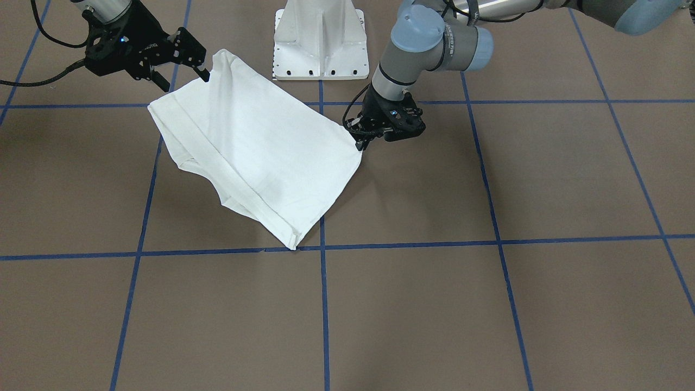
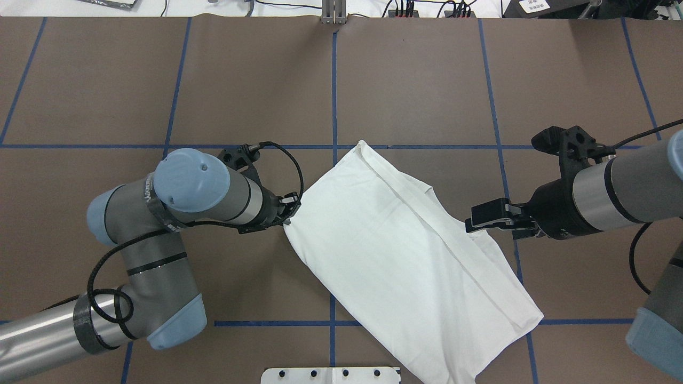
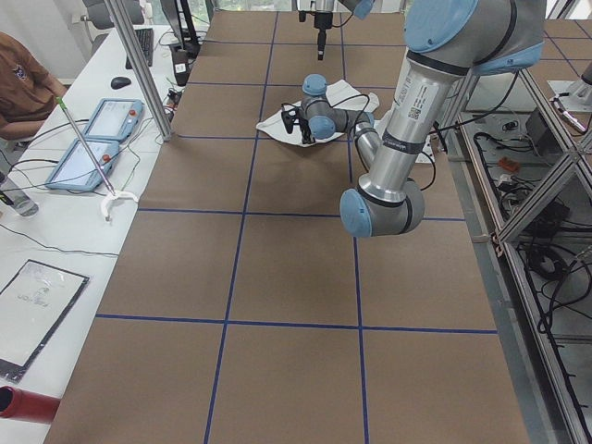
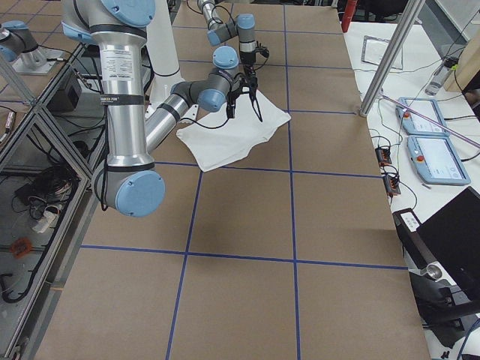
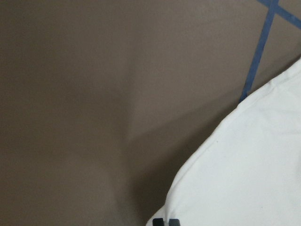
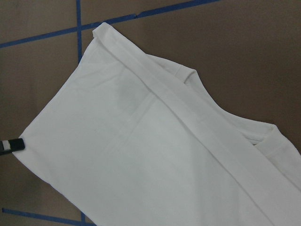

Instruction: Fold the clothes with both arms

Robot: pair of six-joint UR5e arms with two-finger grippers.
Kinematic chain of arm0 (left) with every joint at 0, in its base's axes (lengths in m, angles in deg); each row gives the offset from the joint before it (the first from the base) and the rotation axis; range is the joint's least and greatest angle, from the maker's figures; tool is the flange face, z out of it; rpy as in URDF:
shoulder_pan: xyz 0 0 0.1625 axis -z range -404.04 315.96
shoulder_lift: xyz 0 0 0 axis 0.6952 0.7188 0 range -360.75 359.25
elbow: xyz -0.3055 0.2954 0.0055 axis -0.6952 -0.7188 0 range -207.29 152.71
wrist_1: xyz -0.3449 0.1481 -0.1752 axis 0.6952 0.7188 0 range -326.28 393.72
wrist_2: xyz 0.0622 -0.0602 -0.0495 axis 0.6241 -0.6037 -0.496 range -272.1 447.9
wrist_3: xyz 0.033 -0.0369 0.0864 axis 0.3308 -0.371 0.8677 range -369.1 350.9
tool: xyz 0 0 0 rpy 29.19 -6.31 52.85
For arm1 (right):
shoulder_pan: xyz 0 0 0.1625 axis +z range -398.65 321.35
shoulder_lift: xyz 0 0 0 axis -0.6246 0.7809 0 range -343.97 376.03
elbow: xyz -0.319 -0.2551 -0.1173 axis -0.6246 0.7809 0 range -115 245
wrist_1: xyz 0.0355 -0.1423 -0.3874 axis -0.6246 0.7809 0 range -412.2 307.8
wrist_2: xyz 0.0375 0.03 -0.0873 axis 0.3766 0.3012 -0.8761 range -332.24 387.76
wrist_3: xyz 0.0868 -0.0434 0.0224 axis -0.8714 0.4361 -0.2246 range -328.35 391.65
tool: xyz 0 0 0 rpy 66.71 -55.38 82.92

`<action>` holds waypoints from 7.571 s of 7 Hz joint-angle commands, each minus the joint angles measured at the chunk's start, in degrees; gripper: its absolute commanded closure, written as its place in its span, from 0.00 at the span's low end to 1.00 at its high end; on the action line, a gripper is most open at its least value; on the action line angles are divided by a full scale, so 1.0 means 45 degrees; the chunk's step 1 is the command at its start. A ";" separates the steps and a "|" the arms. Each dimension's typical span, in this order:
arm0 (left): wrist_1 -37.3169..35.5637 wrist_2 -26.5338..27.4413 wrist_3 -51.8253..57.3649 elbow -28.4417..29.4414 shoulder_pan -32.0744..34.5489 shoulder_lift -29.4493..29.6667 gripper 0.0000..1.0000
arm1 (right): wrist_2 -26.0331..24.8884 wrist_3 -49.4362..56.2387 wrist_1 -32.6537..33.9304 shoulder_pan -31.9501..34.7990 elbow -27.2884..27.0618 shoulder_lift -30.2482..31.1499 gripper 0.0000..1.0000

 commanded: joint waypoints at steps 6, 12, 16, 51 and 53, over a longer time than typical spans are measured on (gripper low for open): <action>0.3999 0.0679 0.4911 0.9929 0.3505 0.4963 1.00 | -0.0195 -0.0011 0.0019 0.0015 0.0337 -0.0227 0.00; 0.6956 0.1955 0.5384 1.2660 0.3467 0.6416 0.01 | -0.0427 0.0008 0.0136 -0.0044 0.0493 -0.0324 0.00; 0.6356 -0.0130 0.6186 1.0544 0.4364 0.4493 0.00 | -0.1477 0.0281 0.2035 -0.0568 0.2189 -0.3104 0.00; -0.3257 -0.1658 0.7008 -0.1774 0.3156 0.0243 0.00 | -0.5058 0.4092 0.5078 -0.4087 0.4440 -0.5017 1.00; -0.3199 -0.1639 0.6968 -0.1774 0.3077 0.0283 0.00 | -0.4981 0.3993 0.5097 -0.3990 0.3895 -0.3866 1.00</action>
